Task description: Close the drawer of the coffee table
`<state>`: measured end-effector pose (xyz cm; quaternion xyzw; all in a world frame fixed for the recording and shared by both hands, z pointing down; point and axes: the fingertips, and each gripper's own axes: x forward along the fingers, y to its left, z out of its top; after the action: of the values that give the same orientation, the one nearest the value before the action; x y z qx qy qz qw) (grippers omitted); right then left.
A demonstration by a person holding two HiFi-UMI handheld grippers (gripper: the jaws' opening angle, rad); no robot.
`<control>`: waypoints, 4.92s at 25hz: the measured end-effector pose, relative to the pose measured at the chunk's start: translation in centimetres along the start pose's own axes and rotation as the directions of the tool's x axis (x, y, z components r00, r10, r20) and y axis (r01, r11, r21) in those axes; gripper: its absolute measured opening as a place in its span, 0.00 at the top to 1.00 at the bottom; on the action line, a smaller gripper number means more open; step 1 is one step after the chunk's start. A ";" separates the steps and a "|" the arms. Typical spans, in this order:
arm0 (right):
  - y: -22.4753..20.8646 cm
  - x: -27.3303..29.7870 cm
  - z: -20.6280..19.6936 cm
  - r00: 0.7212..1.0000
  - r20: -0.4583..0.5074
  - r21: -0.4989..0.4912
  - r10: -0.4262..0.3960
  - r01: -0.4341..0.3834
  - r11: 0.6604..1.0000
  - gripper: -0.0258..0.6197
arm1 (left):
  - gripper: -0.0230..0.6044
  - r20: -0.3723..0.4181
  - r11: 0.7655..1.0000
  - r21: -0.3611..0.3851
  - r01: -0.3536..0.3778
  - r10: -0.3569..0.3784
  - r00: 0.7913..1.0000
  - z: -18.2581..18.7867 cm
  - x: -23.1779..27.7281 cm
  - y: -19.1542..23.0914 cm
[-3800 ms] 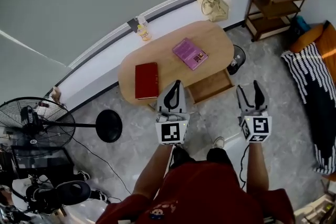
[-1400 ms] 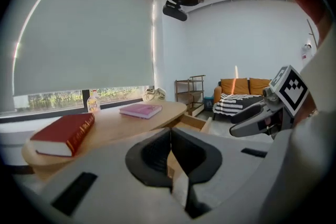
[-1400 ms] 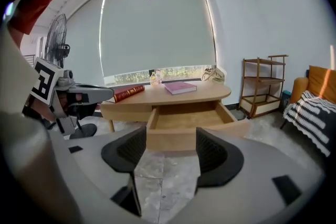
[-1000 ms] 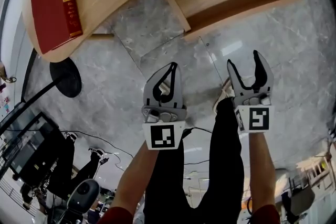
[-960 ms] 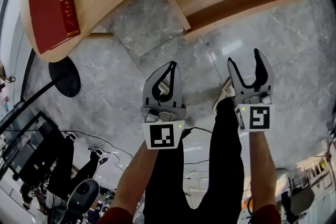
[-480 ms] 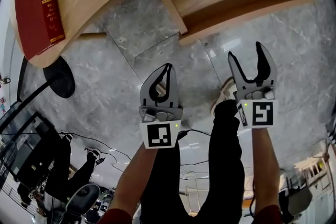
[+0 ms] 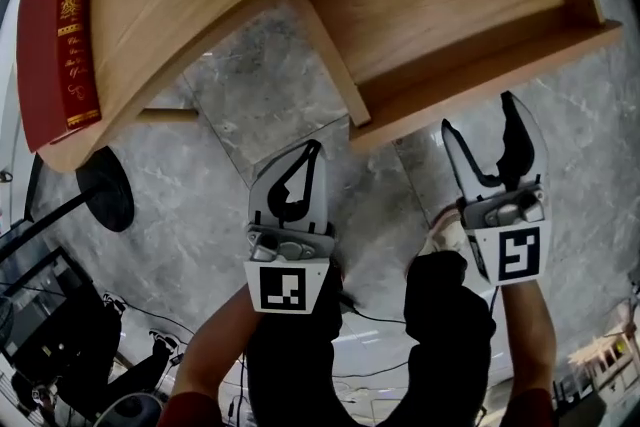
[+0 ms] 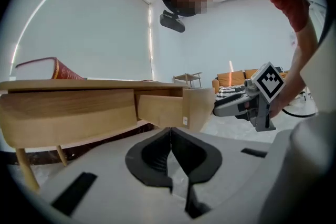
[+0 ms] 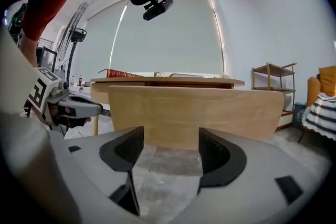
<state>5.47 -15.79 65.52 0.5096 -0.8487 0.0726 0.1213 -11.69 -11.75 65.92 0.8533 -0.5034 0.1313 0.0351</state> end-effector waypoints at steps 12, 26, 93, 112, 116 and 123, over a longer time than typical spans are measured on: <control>-0.6 2.3 -0.1 0.977 0.212 -0.085 -0.035 0.054 0.995 0.46 | 0.95 0.234 0.998 -0.059 0.005 0.008 0.972 -2.0 3.1 2.7; -0.6 2.0 0.3 0.971 0.237 -0.077 -0.037 0.057 0.995 0.46 | 0.95 0.202 0.994 -0.056 -0.097 0.106 0.974 -3.0 3.2 3.2; -3.3 18.5 7.0 0.968 0.251 -0.076 -0.018 0.039 0.996 0.44 | 0.95 0.195 0.981 -0.111 -0.156 0.176 0.965 -4.9 4.0 5.0; -3.9 17.7 6.2 0.964 0.262 -0.061 -0.037 0.055 0.997 0.45 | 0.95 0.192 0.981 -0.102 -0.165 0.182 0.964 -5.2 4.0 4.8; -3.8 16.4 4.5 0.968 0.247 -0.050 -0.034 0.048 0.998 0.45 | 0.95 0.181 0.981 -0.098 -0.167 0.182 0.966 -5.7 3.9 4.7; -2.3 13.5 -0.1 0.984 0.177 -0.086 0.004 0.012 0.996 0.45 | 0.95 0.171 0.981 -0.092 -0.171 0.185 0.968 -6.5 3.7 4.4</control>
<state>1.41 -28.29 69.42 0.5099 -0.8575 -0.0102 0.0677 -15.05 -15.86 72.78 0.8111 -0.5836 0.0373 0.0106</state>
